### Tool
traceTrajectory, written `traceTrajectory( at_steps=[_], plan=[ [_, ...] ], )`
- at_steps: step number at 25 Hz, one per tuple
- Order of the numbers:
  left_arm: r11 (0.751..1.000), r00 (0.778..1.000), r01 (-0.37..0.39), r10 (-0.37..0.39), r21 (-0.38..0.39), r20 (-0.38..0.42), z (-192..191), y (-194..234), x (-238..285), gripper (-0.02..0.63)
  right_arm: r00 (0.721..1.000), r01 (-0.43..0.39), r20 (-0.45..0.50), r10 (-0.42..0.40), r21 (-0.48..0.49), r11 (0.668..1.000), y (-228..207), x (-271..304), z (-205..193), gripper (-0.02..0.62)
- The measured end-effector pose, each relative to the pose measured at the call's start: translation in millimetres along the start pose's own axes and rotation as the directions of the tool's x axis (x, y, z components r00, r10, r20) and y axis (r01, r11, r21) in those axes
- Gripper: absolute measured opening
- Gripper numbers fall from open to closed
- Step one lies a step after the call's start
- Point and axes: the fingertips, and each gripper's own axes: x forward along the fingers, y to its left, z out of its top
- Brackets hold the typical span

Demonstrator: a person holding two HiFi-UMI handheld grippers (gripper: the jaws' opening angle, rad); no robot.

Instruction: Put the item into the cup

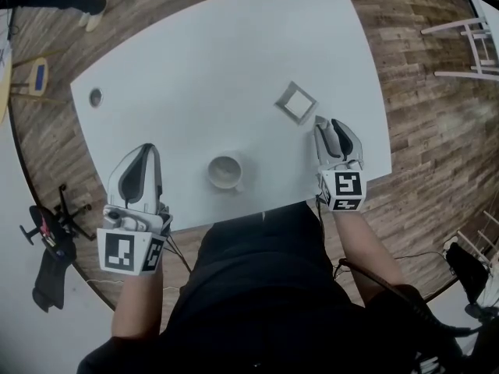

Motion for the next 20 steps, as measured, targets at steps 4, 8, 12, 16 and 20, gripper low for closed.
traceTrajectory(
  at_steps=[4, 8, 12, 16, 20],
  plan=[
    [1.000, 1.000, -0.008, 0.008, -0.015, -0.001, -0.6, -2.3, -1.3, -0.002, 1.000, 0.005, -0.018, -0.005, -0.007, 1.000, -1.6, 0.2, -6.1, 0.153],
    [1.000, 1.000, -0.019, 0.019, -0.020, 0.002, 1.7, 1.8, -5.6, -0.002, 0.999, 0.017, -0.037, -0.018, -0.027, 0.999, -0.7, 1.5, -11.1, 0.153],
    [0.999, 1.000, -0.031, 0.031, -0.024, 0.001, 2.5, 3.8, -6.4, -0.002, 0.998, 0.013, -0.058, -0.014, -0.022, 1.000, -0.8, 6.5, -13.4, 0.148],
    [0.999, 0.999, -0.032, 0.032, -0.026, 0.004, 2.0, 2.2, -7.2, -0.002, 0.997, 0.027, -0.072, -0.029, -0.026, 0.999, -4.8, 7.6, -16.6, 0.086],
    [0.999, 1.000, -0.023, 0.024, -0.040, 0.013, -0.5, 7.8, -5.7, -0.002, 0.994, 0.052, -0.091, -0.054, -0.018, 0.998, -8.7, 11.2, -20.5, 0.049]
  ],
)
